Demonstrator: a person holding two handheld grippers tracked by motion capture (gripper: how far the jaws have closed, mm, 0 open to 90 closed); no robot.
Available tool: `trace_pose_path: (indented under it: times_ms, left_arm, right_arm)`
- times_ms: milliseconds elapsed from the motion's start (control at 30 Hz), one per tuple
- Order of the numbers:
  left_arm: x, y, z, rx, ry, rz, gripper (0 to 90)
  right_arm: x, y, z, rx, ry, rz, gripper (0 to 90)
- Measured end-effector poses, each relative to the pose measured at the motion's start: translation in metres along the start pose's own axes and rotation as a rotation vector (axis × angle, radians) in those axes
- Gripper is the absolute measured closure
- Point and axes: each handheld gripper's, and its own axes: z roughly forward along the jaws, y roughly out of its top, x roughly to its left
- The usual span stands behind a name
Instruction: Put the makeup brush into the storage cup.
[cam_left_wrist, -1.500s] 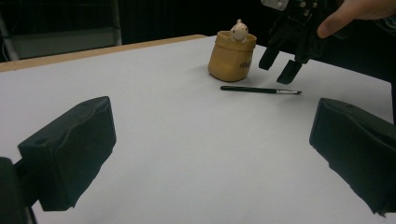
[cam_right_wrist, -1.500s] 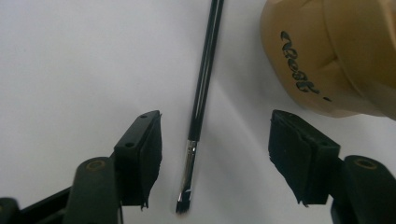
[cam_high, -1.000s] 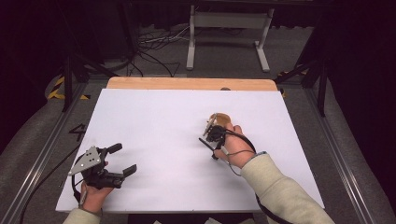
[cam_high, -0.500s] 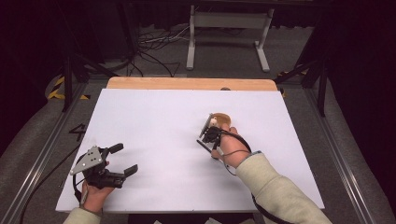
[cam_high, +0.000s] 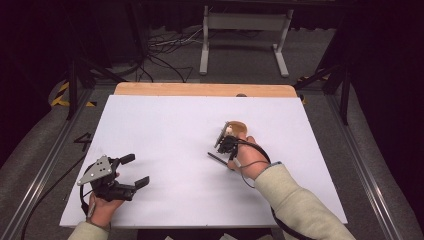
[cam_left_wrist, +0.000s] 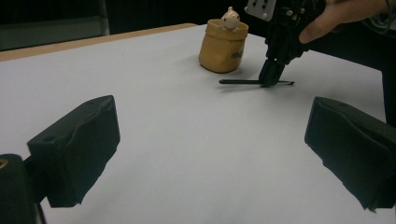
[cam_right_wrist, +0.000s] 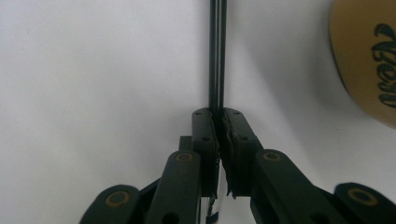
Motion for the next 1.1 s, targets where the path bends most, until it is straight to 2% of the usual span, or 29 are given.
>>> trace_pose_path:
  times_ms: [133,433,467,533,700,767,933,1100]
  left_arm:
    - [0.0,0.004,0.005,0.009,-0.027,0.004,3.9]
    - [-0.01,0.017,0.022,0.021,-0.124,0.027,4.5]
    - [-0.01,0.017,0.022,0.021,-0.124,0.027,4.5]
    - [-0.011,0.019,0.026,0.019,-0.139,0.036,4.6]
    - [-0.015,0.023,0.034,0.025,-0.177,0.023,5.0]
    - [-0.017,0.026,0.038,0.032,-0.193,0.034,5.2]
    - [-0.02,0.03,0.045,0.04,-0.224,0.042,5.7]
    - [-0.024,0.033,0.052,0.051,-0.256,0.053,6.4]
  right_arm:
    - [0.0,-0.003,-0.013,-0.022,0.009,-0.055,84.7]
    - [0.016,-0.004,-0.044,-0.043,0.001,-0.224,84.7]
    - [0.016,-0.004,-0.044,-0.043,0.001,-0.224,84.7]
    - [0.021,-0.004,-0.052,-0.041,-0.005,-0.267,84.7]
    - [0.033,-0.003,-0.063,-0.03,-0.007,-0.358,84.7]
    - [0.038,-0.003,-0.066,-0.024,-0.009,-0.4,84.7]
    - [0.046,-0.002,-0.072,-0.016,-0.008,-0.445,84.7]
    - [0.056,0.0,-0.079,-0.006,-0.013,-0.516,84.7]
